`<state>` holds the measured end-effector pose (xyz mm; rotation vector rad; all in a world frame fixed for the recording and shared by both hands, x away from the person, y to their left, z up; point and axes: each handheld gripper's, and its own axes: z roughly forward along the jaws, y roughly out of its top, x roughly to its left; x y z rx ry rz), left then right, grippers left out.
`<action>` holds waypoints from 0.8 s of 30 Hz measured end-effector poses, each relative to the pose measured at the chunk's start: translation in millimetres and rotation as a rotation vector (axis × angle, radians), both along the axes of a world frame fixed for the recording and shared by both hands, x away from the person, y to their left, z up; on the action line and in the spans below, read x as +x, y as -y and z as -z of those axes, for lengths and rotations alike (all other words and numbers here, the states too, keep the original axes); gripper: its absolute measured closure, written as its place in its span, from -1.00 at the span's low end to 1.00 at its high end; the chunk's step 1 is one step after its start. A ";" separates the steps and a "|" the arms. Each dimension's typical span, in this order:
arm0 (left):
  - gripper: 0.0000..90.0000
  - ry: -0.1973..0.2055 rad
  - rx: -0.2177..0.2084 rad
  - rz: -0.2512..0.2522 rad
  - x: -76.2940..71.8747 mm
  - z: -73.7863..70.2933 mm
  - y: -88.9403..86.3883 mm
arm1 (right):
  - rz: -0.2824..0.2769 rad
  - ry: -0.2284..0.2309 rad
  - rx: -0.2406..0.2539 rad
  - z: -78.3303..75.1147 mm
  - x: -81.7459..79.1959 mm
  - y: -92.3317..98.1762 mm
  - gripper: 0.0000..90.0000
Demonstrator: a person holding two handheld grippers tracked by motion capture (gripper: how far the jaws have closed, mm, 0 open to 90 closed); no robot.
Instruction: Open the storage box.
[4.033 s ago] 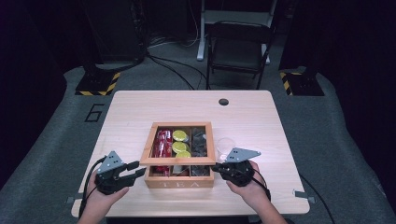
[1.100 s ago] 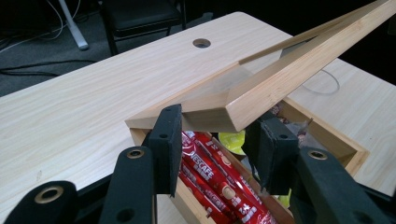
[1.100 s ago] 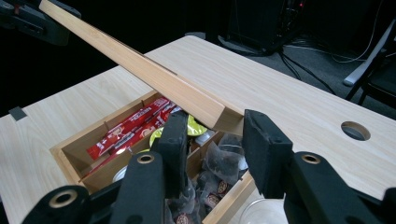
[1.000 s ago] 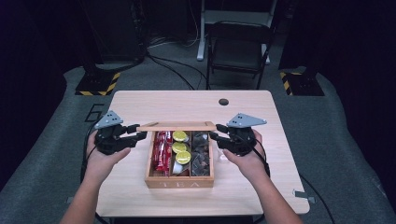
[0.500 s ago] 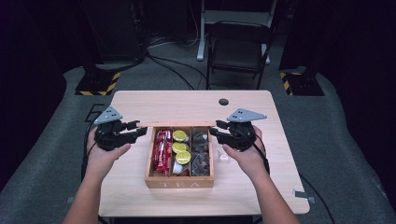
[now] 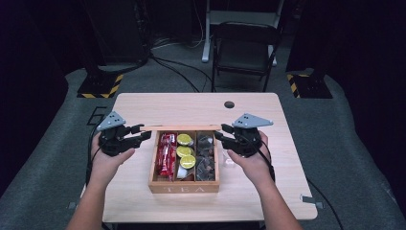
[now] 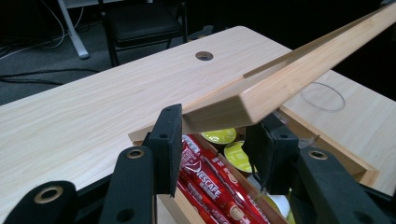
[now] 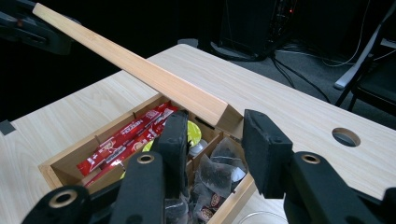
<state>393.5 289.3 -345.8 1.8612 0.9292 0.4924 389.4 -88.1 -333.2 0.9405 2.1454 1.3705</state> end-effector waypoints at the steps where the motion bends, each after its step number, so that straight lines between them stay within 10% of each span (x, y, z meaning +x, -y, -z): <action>1: 0.26 0.000 0.000 0.000 0.0 0.0 0.0 | 0.000 0.000 0.000 0.0 0.0 0.0 0.36; 24: 0.24 0.006 -0.002 -0.010 12.2 11.9 1.7 | 0.008 -0.015 0.042 12.0 -5.6 6.8 0.13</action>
